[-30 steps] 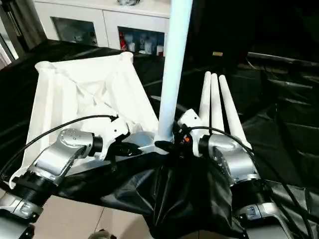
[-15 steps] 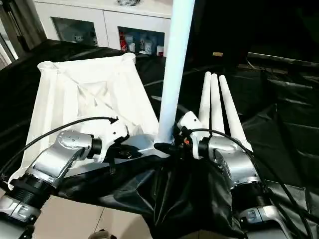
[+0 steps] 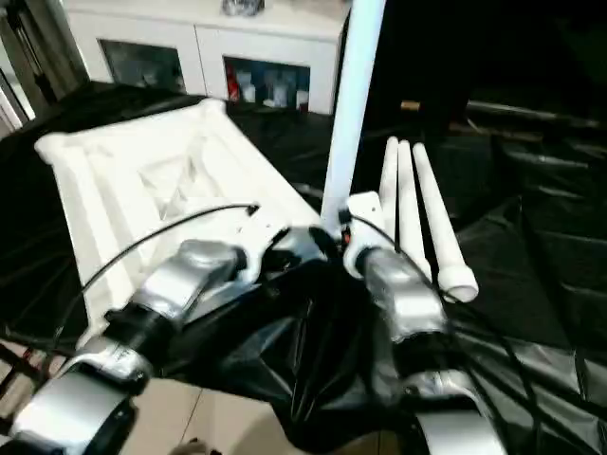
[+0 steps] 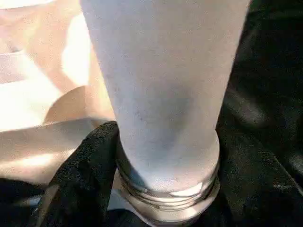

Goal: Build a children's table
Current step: Rotate leg to tighten

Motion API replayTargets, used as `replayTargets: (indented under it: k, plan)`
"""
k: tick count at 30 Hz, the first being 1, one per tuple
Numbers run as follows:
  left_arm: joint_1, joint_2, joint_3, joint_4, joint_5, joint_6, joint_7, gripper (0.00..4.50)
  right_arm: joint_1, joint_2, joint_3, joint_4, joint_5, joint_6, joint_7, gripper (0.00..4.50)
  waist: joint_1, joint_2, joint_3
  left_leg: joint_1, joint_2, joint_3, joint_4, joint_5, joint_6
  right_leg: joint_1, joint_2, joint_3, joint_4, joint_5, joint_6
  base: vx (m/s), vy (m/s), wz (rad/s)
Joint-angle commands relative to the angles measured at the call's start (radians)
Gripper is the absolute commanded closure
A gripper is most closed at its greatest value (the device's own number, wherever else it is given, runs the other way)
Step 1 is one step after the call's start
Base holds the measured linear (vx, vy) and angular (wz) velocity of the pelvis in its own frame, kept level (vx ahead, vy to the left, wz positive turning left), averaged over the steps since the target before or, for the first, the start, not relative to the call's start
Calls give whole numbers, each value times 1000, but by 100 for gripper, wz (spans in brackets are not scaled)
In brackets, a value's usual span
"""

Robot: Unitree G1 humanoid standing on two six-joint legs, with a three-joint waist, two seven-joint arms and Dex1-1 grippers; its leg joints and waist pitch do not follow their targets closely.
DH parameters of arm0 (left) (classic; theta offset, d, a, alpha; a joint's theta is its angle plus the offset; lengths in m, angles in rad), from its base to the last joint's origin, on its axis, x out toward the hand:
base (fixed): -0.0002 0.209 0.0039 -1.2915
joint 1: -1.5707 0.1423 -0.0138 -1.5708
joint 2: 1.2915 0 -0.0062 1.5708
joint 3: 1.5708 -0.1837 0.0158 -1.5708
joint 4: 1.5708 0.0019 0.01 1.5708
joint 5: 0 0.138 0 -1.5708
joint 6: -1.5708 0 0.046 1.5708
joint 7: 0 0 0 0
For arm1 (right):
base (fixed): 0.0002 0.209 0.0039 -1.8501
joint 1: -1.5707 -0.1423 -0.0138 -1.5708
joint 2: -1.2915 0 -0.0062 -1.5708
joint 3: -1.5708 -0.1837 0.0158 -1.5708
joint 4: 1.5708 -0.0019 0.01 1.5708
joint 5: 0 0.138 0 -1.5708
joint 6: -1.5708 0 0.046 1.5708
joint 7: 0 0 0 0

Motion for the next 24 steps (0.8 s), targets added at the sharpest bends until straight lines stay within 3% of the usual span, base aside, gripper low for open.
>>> replayTargets:
  k: [1,4,5,6,9,10,13,14,17,18,20,21,24]
  plan:
    - [-76,-48,45,10,-8,-70,105,450,-3,80,70,69,-20,1,-19,176,-6,-1,-70,2,-4,6,-69,-182,2,57,-44,40,-82,-282,-142,0,0,0]
    - [-80,-55,39,16,-5,-90,91,450,-18,92,52,80,-14,-10,-18,176,-1,-3,-75,2,-3,5,-67,-169,14,62,-45,41,-75,-219,-158,0,0,0]
    - [-79,-53,33,20,-1,-96,82,450,-23,95,34,78,7,-10,-2,120,-1,-3,-74,1,-3,6,-67,-168,23,64,-45,41,-73,-202,-163,0,0,0]
    - [-78,-52,31,20,0,-98,80,450,-24,93,30,76,12,-13,4,106,0,-5,-75,1,-3,6,-66,-165,28,65,-46,41,-72,-197,-167,0,0,0]
    - [-80,-52,29,33,-1,-120,73,450,-29,82,41,83,-17,-46,-24,87,-2,-4,-73,1,-3,6,-67,-172,31,64,-47,41,-75,-220,-164,0,0,0]
    - [-85,-53,25,48,5,-163,77,450,-29,66,46,71,-41,-70,-51,87,-4,-12,-72,0,-3,7,-68,-175,32,64,-47,41,-77,-231,-160,0,0,0]
    - [-97,-56,27,74,12,-215,95,450,-24,42,36,40,-54,-96,-83,87,-1,-10,-72,2,-5,7,-68,-178,24,63,-47,42,-80,-264,-142,0,0,0]
    - [-104,-60,38,88,13,-228,118,450,-14,31,25,14,-55,-97,-95,87,-1,-5,-70,2,-4,7,-69,-183,26,62,-47,42,-81,-264,-141,0,0,0]
    - [-126,-67,95,122,0,-266,206,394,17,-2,4,-55,-65,-102,-112,75,1,-5,-71,2,-5,8,-67,-178,28,62,-43,43,-81,-241,-134,0,0,0]
    - [-129,-68,106,125,-5,-271,220,394,25,-8,1,-66,-68,-104,-112,75,2,-4,-75,-3,-5,5,-64,-156,32,70,-46,42,-74,-199,-145,0,0,0]
    - [-135,-64,122,135,-3,-300,263,371,40,-15,-2,-90,-68,-101,-110,75,-1,-4,-74,-4,-5,5,-64,-150,37,68,-43,40,-72,-170,-160,0,0,0]
    - [-137,-47,132,129,15,-329,326,350,57,-17,-2,-119,-67,-90,-108,75,-2,2,-75,-3,-5,4,-64,-158,38,69,-42,40,-72,-166,-157,0,0,0]
    - [-117,-19,143,80,40,-331,395,340,77,-15,14,-148,-68,-83,-99,75,-9,-2,-74,-6,-6,4,-64,-156,42,73,-42,39,-71,-176,-144,0,0,0]
